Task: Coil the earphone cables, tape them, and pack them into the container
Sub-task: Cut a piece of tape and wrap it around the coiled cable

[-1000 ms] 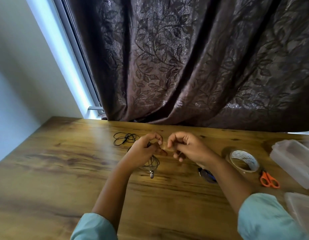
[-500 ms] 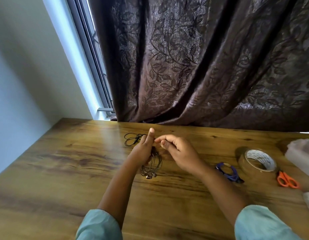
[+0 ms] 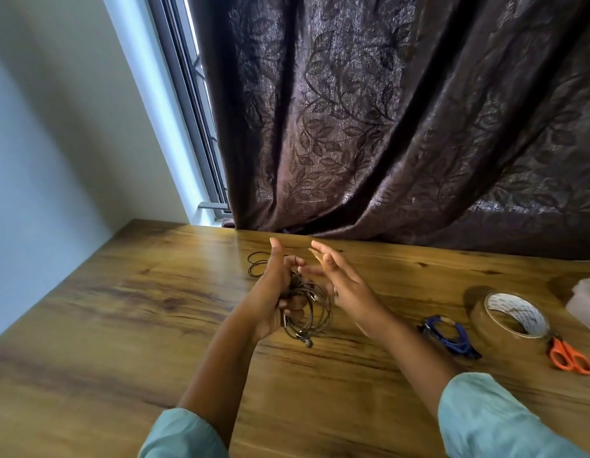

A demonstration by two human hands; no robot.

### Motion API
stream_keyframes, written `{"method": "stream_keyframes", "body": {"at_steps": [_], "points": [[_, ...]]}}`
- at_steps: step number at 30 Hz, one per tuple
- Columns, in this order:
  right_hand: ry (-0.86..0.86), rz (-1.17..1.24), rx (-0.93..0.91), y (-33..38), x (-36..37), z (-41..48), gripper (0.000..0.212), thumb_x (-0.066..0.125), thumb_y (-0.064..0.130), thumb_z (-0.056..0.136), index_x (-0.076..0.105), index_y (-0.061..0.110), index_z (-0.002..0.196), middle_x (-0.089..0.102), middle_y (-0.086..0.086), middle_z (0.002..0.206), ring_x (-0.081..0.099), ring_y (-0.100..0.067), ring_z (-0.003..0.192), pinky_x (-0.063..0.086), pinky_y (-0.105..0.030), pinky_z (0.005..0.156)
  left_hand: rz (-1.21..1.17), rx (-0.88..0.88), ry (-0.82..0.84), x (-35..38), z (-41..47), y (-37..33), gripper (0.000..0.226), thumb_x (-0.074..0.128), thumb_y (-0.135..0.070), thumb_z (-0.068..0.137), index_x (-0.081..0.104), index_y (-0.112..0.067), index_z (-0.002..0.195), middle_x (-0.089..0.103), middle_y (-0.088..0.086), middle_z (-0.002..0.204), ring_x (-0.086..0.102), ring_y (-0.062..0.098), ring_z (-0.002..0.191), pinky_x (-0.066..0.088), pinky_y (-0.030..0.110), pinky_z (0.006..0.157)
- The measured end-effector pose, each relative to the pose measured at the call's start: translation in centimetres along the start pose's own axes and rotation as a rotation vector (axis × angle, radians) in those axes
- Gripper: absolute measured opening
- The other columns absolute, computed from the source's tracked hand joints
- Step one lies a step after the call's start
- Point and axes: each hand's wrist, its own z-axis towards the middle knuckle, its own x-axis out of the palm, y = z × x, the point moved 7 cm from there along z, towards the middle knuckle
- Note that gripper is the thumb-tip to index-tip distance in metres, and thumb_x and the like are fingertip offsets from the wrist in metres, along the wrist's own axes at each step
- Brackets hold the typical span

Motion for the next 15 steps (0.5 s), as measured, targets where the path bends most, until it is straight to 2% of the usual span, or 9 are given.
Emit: {"method": "stream_keyframes", "body": {"at_steps": [2, 4, 6, 8, 9, 11, 13, 15], "points": [[-0.002, 0.011, 0.008, -0.1, 0.6, 0.1, 0.046, 0.026, 0.056, 0.086, 0.034, 0.047, 0.13, 0.053, 0.004, 0.134, 0.058, 0.006, 0.1, 0.049, -0.016, 0.082, -0.035, -0.002, 0.021, 0.2, 0.1, 0.1, 0.073, 0.02, -0.078, 0.073, 0.043, -0.015, 0.101, 0.057, 0.001, 0.072, 0.024, 0.002, 0.037, 0.021, 0.014, 0.039], [-0.028, -0.016, -0.021, 0.1, 0.9, 0.3, 0.046, 0.02, 0.057, 0.087, 0.033, 0.047, 0.131, 0.05, 0.01, 0.13, 0.055, 0.005, 0.102, 0.047, -0.013, 0.083, -0.04, -0.005, 0.047, 0.5, 0.1, 0.2, 0.073, 0.021, -0.077, 0.074, 0.041, -0.014, 0.105, 0.056, 0.0, 0.073, 0.025, 0.002, 0.037, 0.02, 0.015, 0.04], [-0.088, -0.05, -0.021, 0.0, 0.8, 0.5, 0.048, 0.018, 0.06, 0.086, 0.038, 0.046, 0.128, 0.055, 0.013, 0.109, 0.056, -0.004, 0.094, 0.048, -0.021, 0.084, -0.015, -0.009, 0.035, 0.8, -0.1, 0.3, 0.071, 0.024, -0.075, 0.076, 0.042, -0.014, 0.109, 0.055, 0.0, 0.072, 0.029, 0.002, 0.038, 0.024, 0.014, 0.038], [-0.164, -0.1, 0.004, -0.3, 0.5, 0.5, 0.058, 0.017, 0.063, 0.082, 0.044, 0.037, 0.126, 0.054, 0.01, 0.086, 0.056, -0.008, 0.08, 0.049, -0.031, 0.077, 0.091, 0.007, -0.072, 0.1, 0.0, 0.4, 0.066, 0.025, -0.071, 0.083, 0.047, -0.014, 0.109, 0.058, 0.003, 0.075, 0.044, 0.003, 0.041, 0.036, 0.015, 0.04], [-0.196, -0.108, 0.022, -0.5, 0.3, 0.5, 0.063, 0.017, 0.065, 0.081, 0.045, 0.032, 0.127, 0.053, 0.009, 0.079, 0.055, -0.008, 0.075, 0.049, -0.032, 0.073, 0.159, 0.025, -0.148, -0.5, 0.2, 0.3, 0.065, 0.025, -0.071, 0.084, 0.051, -0.016, 0.108, 0.062, 0.007, 0.081, 0.055, 0.006, 0.05, 0.045, 0.018, 0.046], [-0.23, -0.11, 0.059, -0.8, 0.2, 0.2, 0.07, 0.015, 0.066, 0.08, 0.045, 0.029, 0.131, 0.053, 0.007, 0.079, 0.056, -0.01, 0.075, 0.048, -0.03, 0.069, 0.274, 0.072, -0.285, -1.8, 0.7, 0.2, 0.071, 0.029, -0.083, 0.076, 0.058, -0.025, 0.105, 0.068, 0.012, 0.1, 0.068, 0.018, 0.084, 0.057, 0.035, 0.075], [-0.215, -0.103, 0.087, -1.0, 0.5, -0.1, 0.069, 0.013, 0.064, 0.081, 0.042, 0.031, 0.134, 0.054, 0.011, 0.094, 0.052, -0.007, 0.084, 0.042, -0.025, 0.069, 0.313, 0.111, -0.358, -2.2, 0.7, -0.1, 0.078, 0.029, -0.093, 0.062, 0.061, -0.034, 0.102, 0.067, 0.008, 0.11, 0.063, 0.023, 0.103, 0.049, 0.048, 0.095], [-0.216, -0.051, 0.104, -1.3, 1.0, -0.2, 0.06, 0.014, 0.058, 0.09, 0.04, 0.03, 0.137, 0.046, 0.014, 0.108, 0.045, -0.003, 0.091, 0.036, -0.022, 0.071, 0.302, 0.12, -0.388, -2.2, 0.9, -0.1, 0.086, 0.029, -0.097, 0.054, 0.059, -0.036, 0.107, 0.064, 0.005, 0.117, 0.058, 0.023, 0.112, 0.044, 0.049, 0.1]]}}
